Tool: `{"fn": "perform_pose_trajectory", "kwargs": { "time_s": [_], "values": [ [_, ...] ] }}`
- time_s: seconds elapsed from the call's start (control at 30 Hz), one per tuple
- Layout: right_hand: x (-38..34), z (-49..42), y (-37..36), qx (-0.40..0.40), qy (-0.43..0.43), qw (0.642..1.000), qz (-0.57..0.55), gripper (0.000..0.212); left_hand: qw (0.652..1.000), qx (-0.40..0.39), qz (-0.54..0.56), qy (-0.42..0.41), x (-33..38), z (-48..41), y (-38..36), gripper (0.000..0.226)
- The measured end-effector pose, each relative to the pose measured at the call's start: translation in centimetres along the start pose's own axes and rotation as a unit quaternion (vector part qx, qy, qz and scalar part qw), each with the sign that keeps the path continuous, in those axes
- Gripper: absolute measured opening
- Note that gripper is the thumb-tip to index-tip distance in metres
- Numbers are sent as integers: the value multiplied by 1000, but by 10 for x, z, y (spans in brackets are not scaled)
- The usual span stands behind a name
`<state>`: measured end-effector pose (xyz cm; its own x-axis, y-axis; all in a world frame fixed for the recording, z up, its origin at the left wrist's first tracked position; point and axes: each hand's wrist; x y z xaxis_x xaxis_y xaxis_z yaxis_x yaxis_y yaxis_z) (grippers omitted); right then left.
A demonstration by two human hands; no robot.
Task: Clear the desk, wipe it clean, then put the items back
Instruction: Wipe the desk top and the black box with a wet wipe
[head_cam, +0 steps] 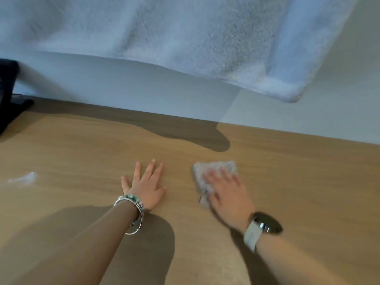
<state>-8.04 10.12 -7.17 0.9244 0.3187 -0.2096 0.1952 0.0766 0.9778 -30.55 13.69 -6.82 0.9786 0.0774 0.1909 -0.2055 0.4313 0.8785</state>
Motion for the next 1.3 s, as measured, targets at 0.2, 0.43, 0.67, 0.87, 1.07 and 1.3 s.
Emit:
{"fn": "perform_pose_trajectory", "kwargs": {
  "time_s": [0.2, 0.43, 0.67, 0.87, 1.07, 1.3],
  "values": [
    [43, -19, 4, 4, -262, 965, -16, 56, 1000, -1, -16, 1, 0, 1, -1, 65],
    [16, 1, -1, -16, -42, 999, -13, 53, 1000, 1, -15, -3, 0, 2, -1, 65],
    [75, -46, 5, 50, -245, 968, -5, 48, 1000, 13, 8, 5, 2, 0, -4, 67],
    [45, -66, 5, -8, -13, 1000, -21, 52, 1000, 5, 14, 12, 3, -1, -2, 67],
    [92, -107, 7, 27, -197, 980, 12, 46, 1000, 10, 20, 16, 4, 2, -2, 66],
    [71, -105, 5, 35, -98, 995, -5, 43, 999, 13, 29, 8, 2, 0, -3, 66]
  ]
}}
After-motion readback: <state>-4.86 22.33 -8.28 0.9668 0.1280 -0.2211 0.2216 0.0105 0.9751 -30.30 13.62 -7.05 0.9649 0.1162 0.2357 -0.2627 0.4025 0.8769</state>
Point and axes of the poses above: each hand's wrist, its own z-axis away from the middle knuckle, its own y-axis out of the back of the hand, x = y × z, and after that the axes turned 3 degrees about y, right-handed
